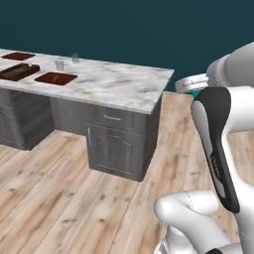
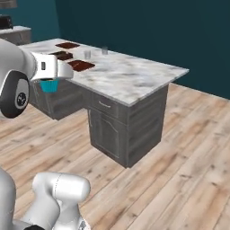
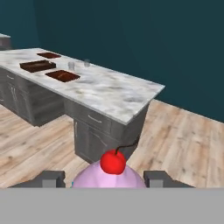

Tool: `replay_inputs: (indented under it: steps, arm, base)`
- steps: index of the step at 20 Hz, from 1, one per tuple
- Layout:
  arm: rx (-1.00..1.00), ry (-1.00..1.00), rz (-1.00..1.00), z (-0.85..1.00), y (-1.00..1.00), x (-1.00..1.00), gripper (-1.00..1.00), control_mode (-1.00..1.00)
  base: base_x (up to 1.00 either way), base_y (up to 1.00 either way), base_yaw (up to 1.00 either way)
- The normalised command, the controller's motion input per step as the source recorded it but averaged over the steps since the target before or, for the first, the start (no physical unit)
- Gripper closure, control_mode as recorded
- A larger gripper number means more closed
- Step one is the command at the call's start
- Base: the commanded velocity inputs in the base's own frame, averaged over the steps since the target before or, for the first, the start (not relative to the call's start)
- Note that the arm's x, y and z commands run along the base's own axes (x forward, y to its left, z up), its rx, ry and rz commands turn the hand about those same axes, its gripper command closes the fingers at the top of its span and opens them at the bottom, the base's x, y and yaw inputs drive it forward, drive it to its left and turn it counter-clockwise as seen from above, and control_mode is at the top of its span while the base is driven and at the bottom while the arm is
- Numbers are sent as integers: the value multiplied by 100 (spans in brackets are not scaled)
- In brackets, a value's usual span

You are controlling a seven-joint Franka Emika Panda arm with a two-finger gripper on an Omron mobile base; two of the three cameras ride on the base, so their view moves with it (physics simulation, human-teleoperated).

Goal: Take the cupcake and cake from the fridge and place them on the empty tray on the dining counter.

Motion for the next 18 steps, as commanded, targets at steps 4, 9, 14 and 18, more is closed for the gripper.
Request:
replay_inputs:
  steps: [4,9,14,18]
  arm:
    - [0,0,0,0,0,0,100,100]
    - [0,0,0,0,0,0,100,100]
    - [0,0,0,0,0,0,100,100]
    - [0,0,0,0,0,0,100,100]
  base:
    - [96,100,0]
    - [98,100,-3]
    - [100,100,-8]
    - [100,100,-11]
